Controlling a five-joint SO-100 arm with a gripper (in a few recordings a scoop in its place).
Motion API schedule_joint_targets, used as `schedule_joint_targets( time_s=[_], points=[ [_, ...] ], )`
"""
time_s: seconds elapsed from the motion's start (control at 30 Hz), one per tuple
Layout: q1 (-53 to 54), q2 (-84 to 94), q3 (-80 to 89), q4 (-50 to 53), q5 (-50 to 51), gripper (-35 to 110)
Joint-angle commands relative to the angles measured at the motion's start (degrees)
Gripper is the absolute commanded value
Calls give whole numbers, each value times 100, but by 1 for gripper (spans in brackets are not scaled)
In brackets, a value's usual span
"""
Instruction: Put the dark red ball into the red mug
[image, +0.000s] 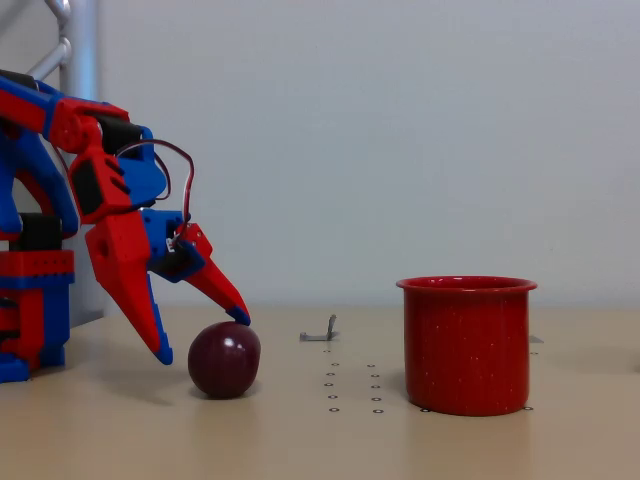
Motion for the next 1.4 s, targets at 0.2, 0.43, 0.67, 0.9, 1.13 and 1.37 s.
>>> schedule_joint_targets(
  time_s=[0.2, 0.43, 0.67, 0.9, 1.13, 1.37],
  points=[
    [-264, -334, -422, -448, 369, 41],
    [-448, -501, -422, -501, 536, 41],
    [-457, -615, -448, -510, 396, 36],
    [-457, -817, -598, -598, 439, 31],
    [-483, -844, -694, -659, 264, 21],
    [-615, -738, -993, -571, 633, 15]
  ],
)
